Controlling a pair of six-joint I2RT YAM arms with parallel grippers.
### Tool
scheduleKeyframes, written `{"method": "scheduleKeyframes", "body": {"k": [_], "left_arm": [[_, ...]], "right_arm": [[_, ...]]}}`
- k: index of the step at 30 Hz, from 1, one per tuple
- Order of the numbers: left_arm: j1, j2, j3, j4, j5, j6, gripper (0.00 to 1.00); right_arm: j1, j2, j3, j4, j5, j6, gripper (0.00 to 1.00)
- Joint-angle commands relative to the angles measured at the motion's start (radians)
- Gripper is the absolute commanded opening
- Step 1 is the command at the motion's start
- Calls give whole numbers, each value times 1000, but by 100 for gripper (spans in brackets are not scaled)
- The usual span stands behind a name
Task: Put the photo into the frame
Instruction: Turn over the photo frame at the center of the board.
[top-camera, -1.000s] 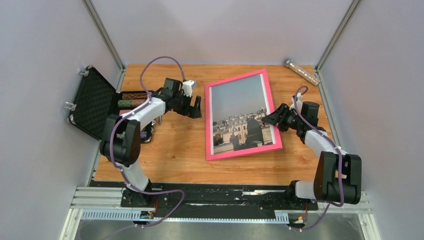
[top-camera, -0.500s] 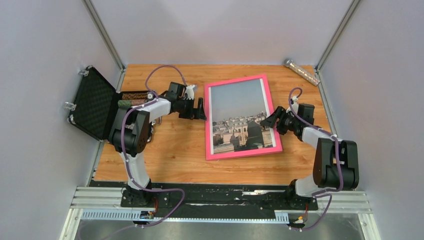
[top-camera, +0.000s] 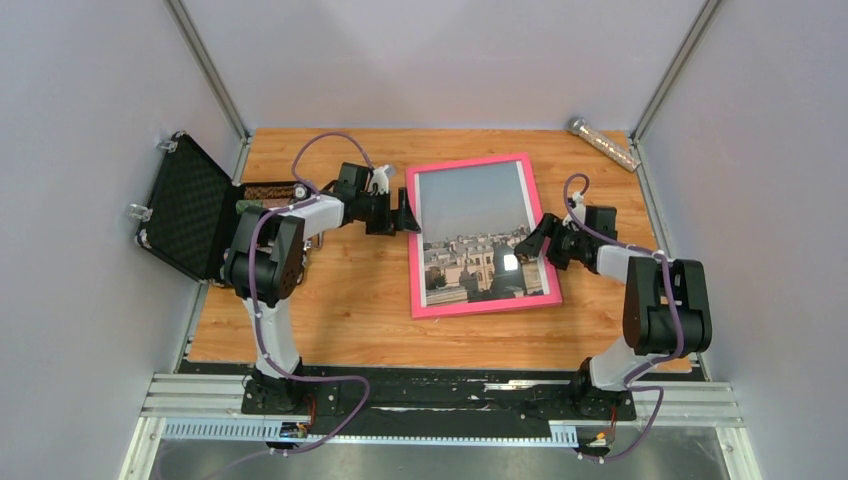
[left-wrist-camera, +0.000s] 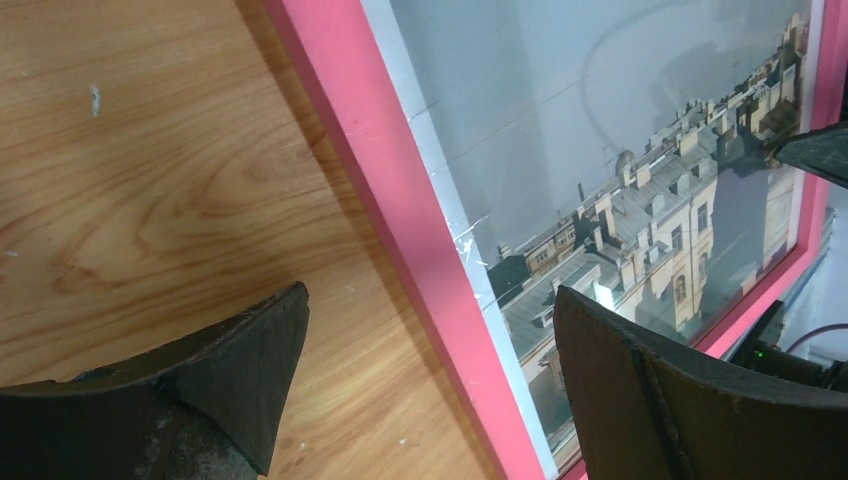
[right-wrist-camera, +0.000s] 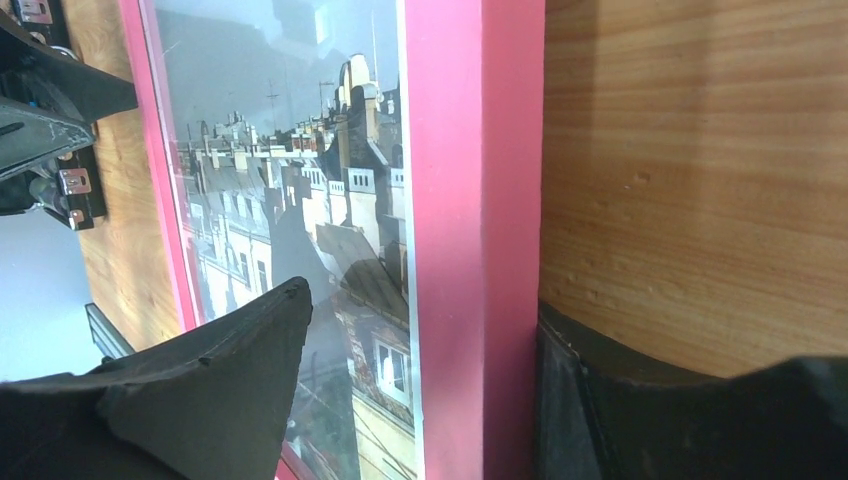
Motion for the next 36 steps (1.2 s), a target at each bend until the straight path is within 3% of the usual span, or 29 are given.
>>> {"method": "scheduleKeyframes", "body": {"k": [1, 16, 28, 36], "left_arm": [[-4, 32, -18, 25, 7, -46, 100], [-20, -35, -114, 105, -24, -110, 100], [-18, -152, -140, 17, -227, -51, 100], [-16, -167, -122, -30, -282, -2, 100]], "right_arm": [[28, 5, 51, 19, 17, -37, 70], [75, 31, 59, 24, 3, -10, 74], [202, 75, 100, 14, -4, -17, 76], [210, 39, 91, -13, 83, -60, 79]]}}
